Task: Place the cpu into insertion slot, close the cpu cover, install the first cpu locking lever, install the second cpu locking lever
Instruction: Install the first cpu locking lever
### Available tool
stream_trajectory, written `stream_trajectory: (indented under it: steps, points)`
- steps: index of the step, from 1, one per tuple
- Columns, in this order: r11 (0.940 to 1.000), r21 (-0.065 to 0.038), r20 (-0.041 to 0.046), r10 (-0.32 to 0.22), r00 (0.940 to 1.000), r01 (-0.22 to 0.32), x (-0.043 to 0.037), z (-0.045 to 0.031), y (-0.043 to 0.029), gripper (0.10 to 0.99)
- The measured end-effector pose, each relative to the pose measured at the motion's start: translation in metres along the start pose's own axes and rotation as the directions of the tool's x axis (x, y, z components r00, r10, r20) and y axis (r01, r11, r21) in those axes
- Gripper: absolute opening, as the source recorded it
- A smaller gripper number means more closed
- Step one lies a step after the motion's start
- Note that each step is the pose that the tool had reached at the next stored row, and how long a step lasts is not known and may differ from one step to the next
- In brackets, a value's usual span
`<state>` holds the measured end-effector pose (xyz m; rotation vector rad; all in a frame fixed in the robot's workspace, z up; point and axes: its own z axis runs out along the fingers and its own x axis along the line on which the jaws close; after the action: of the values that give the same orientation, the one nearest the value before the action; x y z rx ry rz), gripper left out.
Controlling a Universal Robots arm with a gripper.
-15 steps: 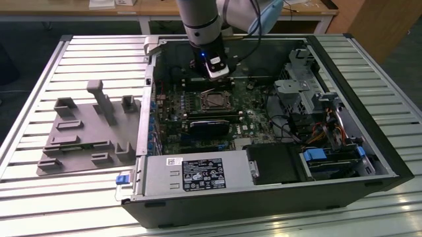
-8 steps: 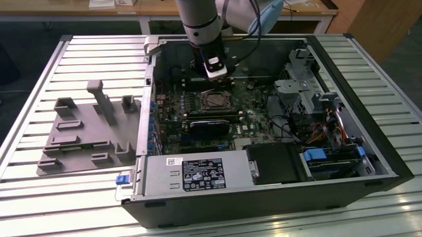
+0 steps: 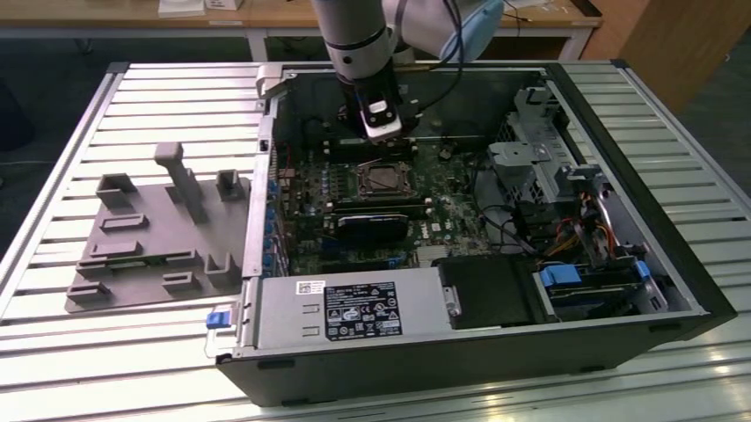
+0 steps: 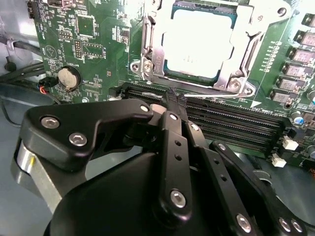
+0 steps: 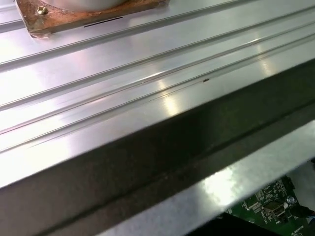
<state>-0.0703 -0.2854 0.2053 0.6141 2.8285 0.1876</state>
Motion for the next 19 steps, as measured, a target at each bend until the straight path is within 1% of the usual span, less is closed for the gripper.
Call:
stream_trajectory:
  steps: [9,14,19]
  points:
    - [0.9991,0.017,0.0151,0.038,0.9992,-0.039,0.0012,0.0031,0.0003,0.102]
    - [0.9983,0.024,0.0200,0.052,0.9984,-0.053,0.0019,0.0041,0.0012,0.102]
    - [0.9979,0.028,0.0228,0.058,0.9981,-0.058,0.0040,0.0047,0.0057,0.102]
